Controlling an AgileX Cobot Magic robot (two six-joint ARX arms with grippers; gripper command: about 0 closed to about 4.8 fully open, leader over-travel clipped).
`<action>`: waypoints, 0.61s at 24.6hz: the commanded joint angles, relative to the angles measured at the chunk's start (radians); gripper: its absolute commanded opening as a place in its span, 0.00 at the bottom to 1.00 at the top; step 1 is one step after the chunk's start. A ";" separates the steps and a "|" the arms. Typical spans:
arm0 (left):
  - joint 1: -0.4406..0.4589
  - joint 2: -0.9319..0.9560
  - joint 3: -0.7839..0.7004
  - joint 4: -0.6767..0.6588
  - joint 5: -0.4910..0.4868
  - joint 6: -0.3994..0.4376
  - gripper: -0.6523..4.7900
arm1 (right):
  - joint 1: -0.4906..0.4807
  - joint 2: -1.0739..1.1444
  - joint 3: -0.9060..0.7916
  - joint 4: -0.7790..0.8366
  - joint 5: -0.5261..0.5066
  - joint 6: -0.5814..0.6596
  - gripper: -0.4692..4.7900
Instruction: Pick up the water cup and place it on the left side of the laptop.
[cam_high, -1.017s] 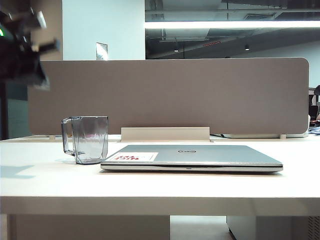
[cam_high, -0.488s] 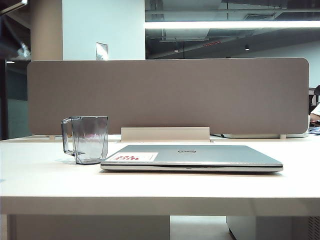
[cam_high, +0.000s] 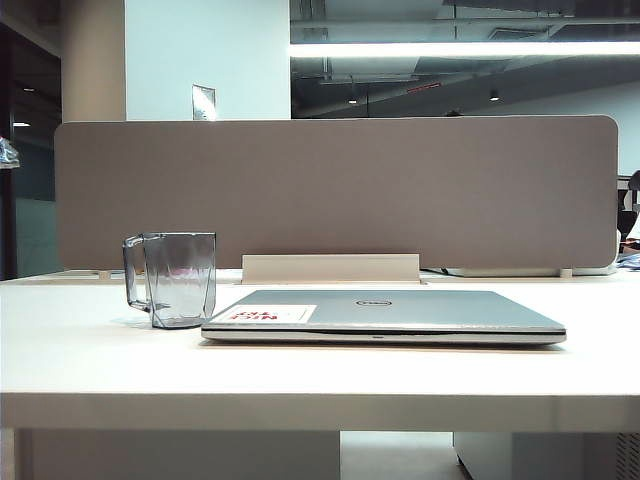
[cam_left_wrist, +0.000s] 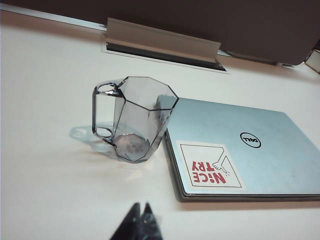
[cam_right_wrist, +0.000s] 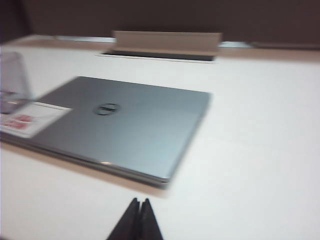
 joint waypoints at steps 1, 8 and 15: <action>0.000 -0.017 -0.009 0.003 0.001 0.002 0.11 | -0.002 -0.002 -0.006 0.015 0.096 -0.056 0.08; 0.000 -0.064 -0.010 -0.061 0.008 0.018 0.11 | -0.002 -0.002 -0.006 0.014 0.261 -0.109 0.08; 0.000 -0.228 -0.010 -0.183 0.008 0.029 0.11 | -0.001 -0.002 -0.006 0.014 0.388 -0.100 0.08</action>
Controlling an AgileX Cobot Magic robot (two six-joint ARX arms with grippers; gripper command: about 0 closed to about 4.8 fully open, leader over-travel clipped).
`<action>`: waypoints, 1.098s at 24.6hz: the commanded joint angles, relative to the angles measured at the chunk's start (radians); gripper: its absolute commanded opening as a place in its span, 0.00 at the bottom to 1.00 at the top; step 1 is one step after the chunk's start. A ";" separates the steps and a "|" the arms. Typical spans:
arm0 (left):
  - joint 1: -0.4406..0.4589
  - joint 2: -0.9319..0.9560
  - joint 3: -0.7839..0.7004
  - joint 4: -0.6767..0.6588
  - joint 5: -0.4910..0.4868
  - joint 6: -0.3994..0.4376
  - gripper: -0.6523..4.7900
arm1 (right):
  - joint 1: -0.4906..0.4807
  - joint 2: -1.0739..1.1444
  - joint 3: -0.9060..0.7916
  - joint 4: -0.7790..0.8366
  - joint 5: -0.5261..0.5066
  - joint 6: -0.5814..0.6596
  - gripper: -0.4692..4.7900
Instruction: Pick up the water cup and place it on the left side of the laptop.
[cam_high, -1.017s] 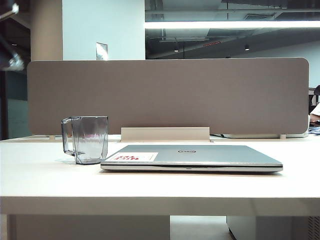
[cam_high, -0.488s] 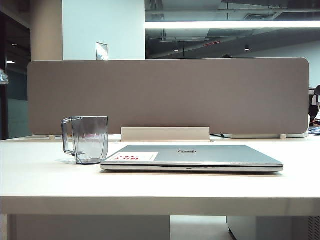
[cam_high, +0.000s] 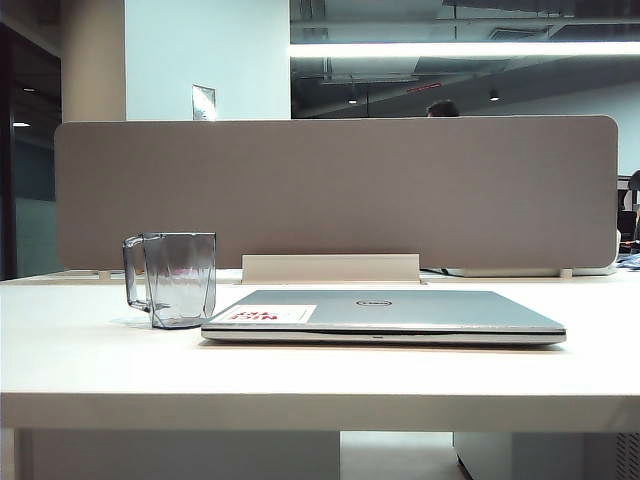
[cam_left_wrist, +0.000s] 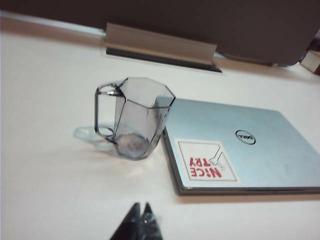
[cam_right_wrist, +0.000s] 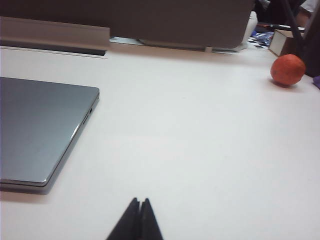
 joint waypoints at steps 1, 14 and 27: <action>0.000 -0.078 0.001 -0.044 0.003 0.025 0.11 | 0.002 -0.002 -0.006 0.013 0.002 0.009 0.08; 0.000 -0.301 -0.085 -0.142 0.051 0.040 0.11 | 0.002 -0.002 -0.006 0.013 0.002 0.009 0.08; 0.011 -0.301 -0.087 -0.133 -0.229 0.163 0.11 | 0.002 -0.002 -0.006 0.005 0.003 0.009 0.08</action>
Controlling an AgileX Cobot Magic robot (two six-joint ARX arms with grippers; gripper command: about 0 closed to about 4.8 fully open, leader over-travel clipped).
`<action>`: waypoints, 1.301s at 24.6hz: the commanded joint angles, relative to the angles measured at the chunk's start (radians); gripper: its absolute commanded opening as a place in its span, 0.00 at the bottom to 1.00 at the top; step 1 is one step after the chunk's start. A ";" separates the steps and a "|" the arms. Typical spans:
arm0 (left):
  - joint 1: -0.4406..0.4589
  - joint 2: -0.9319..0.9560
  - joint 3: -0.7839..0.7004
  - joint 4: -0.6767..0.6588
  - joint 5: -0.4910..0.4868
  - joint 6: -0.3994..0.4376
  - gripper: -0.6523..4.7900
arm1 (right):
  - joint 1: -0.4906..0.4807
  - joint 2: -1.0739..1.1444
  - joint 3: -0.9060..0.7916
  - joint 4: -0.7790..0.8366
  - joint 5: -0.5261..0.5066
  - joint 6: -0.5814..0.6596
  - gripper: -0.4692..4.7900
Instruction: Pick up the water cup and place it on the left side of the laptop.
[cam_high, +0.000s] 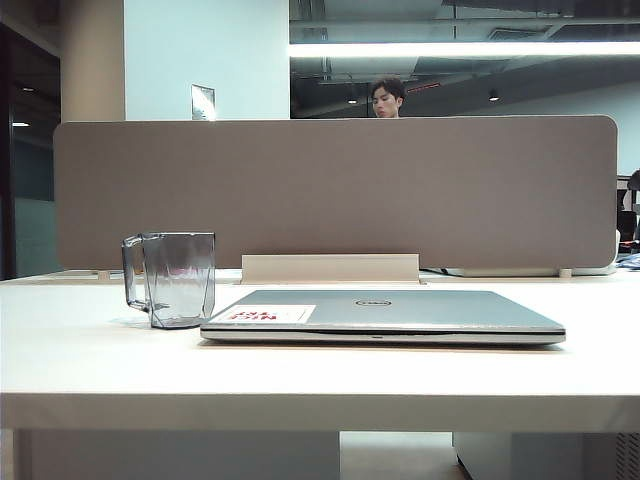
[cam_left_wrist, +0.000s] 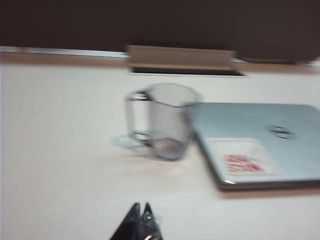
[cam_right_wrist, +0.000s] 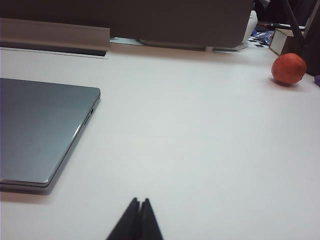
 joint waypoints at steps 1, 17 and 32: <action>0.037 0.001 0.003 0.013 -0.095 0.011 0.11 | 0.000 -0.002 -0.006 0.006 0.006 0.001 0.08; 0.313 0.001 -0.066 0.064 0.192 0.037 0.11 | 0.000 -0.002 -0.006 0.006 0.006 0.001 0.08; 0.313 0.001 -0.066 0.064 0.192 0.029 0.11 | 0.000 -0.002 -0.006 0.006 0.006 0.001 0.08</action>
